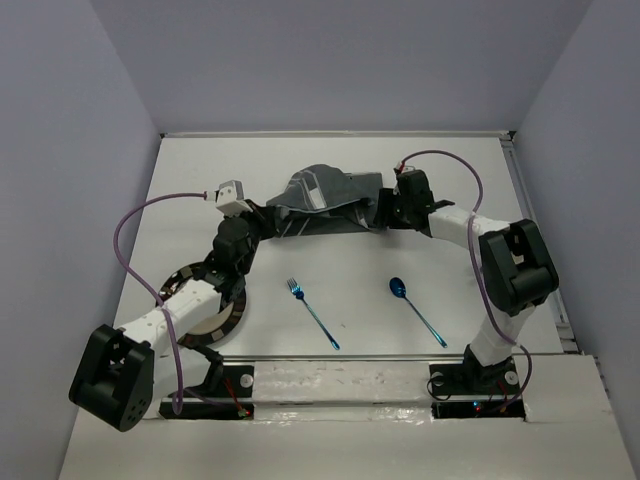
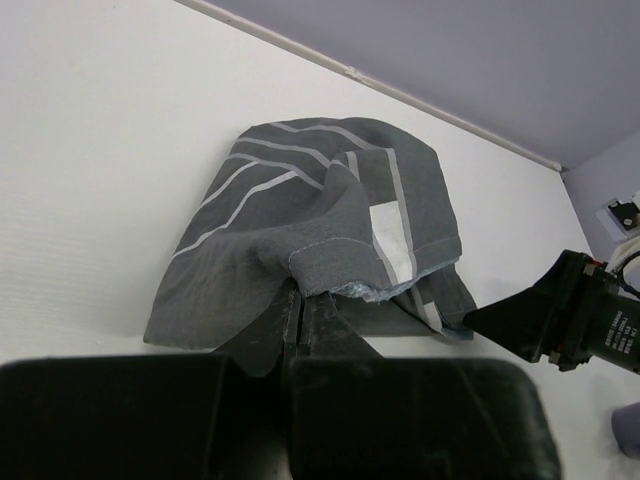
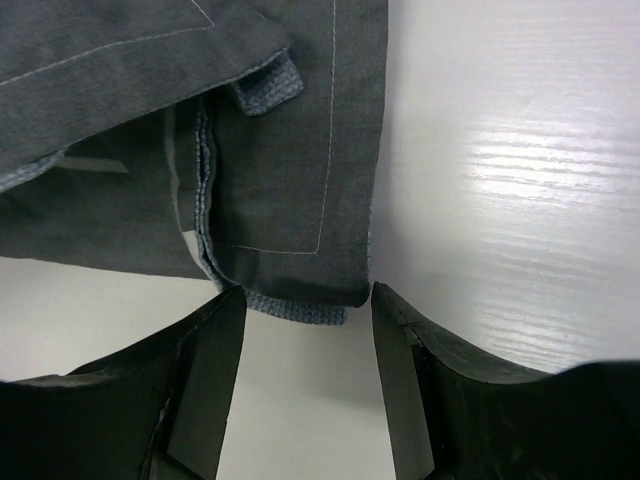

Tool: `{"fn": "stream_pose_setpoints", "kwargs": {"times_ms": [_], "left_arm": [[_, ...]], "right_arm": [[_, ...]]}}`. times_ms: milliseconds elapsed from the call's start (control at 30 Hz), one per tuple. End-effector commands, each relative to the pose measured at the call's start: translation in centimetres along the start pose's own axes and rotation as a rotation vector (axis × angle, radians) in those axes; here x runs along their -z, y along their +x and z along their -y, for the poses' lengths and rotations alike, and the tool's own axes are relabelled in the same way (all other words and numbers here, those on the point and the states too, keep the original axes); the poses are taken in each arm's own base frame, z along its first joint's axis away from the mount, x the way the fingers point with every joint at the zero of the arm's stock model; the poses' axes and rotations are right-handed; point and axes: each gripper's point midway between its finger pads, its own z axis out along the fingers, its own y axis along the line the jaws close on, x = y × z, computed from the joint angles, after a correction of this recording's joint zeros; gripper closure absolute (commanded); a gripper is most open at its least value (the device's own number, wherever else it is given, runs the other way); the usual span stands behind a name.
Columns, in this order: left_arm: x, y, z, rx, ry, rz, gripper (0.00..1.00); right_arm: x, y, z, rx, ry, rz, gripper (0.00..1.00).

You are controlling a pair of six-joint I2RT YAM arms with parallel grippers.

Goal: Set the dinner table for one person

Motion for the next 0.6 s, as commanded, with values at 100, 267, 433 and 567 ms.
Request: {"fn": "stream_pose_setpoints", "kwargs": {"times_ms": [100,267,433,567], "left_arm": [[0.3,-1.8,0.9,0.023,0.042,0.073,1.0],[0.1,-1.6,0.9,0.019,0.042,0.068,1.0],[0.0,-1.7,1.0,0.019,0.047,0.068,1.0],[0.1,-1.6,0.9,0.019,0.045,0.069,1.0]], "right_arm": [[-1.1,-2.0,-0.4,-0.032,-0.007,0.063,0.44],[-1.2,-1.7,-0.3,-0.039,-0.005,0.055,0.49],[-1.4,-0.7,-0.7,-0.055,-0.027,0.019,0.54],[-1.3,-0.5,-0.6,-0.058,-0.025,0.016,0.58]]}}
